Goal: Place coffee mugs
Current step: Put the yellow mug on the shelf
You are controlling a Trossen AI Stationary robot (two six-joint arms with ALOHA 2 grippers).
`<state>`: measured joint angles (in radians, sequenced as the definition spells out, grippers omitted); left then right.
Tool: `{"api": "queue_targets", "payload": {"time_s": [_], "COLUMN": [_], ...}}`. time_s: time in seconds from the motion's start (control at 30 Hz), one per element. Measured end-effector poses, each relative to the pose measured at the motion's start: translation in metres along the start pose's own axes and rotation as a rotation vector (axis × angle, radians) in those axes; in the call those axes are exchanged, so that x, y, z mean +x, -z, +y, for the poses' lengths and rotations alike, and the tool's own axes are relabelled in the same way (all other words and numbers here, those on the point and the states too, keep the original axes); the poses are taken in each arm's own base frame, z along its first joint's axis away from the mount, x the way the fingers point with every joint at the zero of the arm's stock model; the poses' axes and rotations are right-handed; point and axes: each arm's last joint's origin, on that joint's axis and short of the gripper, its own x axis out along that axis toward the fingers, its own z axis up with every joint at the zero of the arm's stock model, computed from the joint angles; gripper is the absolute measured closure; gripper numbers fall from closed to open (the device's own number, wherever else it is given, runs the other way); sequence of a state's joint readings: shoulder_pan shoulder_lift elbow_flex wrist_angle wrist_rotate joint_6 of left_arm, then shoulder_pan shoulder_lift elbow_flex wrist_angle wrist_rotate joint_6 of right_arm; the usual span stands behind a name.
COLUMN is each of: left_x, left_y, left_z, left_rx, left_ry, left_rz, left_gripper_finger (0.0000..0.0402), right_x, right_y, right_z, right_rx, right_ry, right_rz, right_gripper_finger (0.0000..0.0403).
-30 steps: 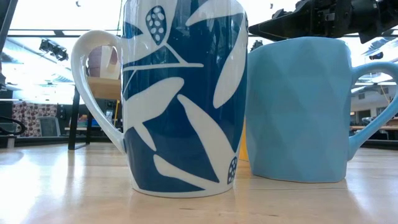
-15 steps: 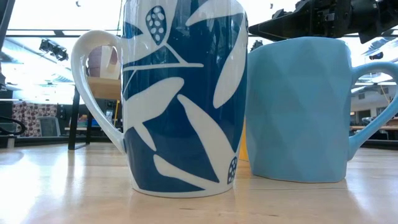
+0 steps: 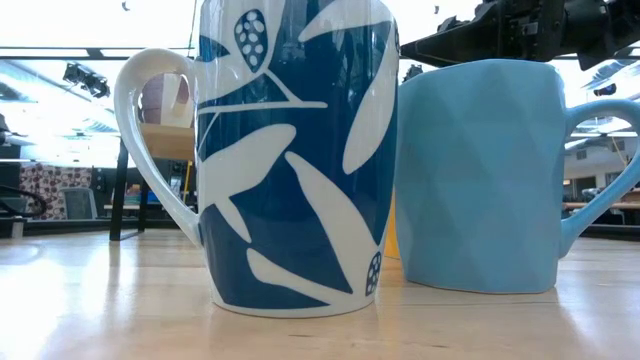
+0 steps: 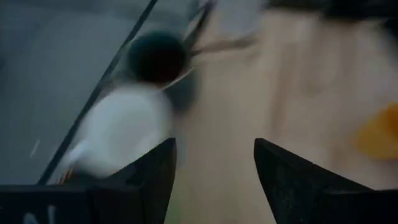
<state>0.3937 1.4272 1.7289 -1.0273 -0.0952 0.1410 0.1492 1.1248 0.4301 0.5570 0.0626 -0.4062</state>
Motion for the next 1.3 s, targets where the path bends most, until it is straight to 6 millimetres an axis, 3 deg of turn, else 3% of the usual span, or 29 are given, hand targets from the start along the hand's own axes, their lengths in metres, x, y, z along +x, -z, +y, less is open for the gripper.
{"api": "queue_targets", "payload": {"time_s": [0.13, 0.37, 0.6, 0.8, 1.0, 1.3], "left_x": [0.007, 0.031, 0.049, 0.057, 0.062, 0.053], "left_y": [0.013, 0.059, 0.112, 0.147, 0.161, 0.177], "left_z": [-0.047, -0.122, -0.176, -0.199, -0.204, -0.222], "left_rx": [0.062, 0.06, 0.128, 0.153, 0.019, 0.034], "left_ry": [0.104, 0.256, 0.322, 0.332, 0.336, 0.264], "left_rz": [-0.107, -0.182, -0.143, -0.181, -0.135, -0.245], "left_gripper_finger": [0.0198, 0.0217, 0.0219, 0.0219, 0.0219, 0.0219], "right_x": [0.0, 0.0, 0.0, 0.005, 0.008, 0.021], "right_y": [0.001, 0.001, -0.004, -0.014, -0.027, -0.041], "right_z": [-0.001, -0.001, 0.001, -0.005, -0.015, -0.023], "right_rx": [0.044, 0.072, 0.087, 0.181, 0.248, 0.277], "right_ry": [0.033, 0.044, 0.081, 0.118, 0.107, 0.057], "right_rz": [0.019, 0.021, 0.018, 0.12, 0.262, 0.462], "right_gripper_finger": [0.0193, 0.0193, 0.0193, 0.0193, 0.0193, 0.0193]}}
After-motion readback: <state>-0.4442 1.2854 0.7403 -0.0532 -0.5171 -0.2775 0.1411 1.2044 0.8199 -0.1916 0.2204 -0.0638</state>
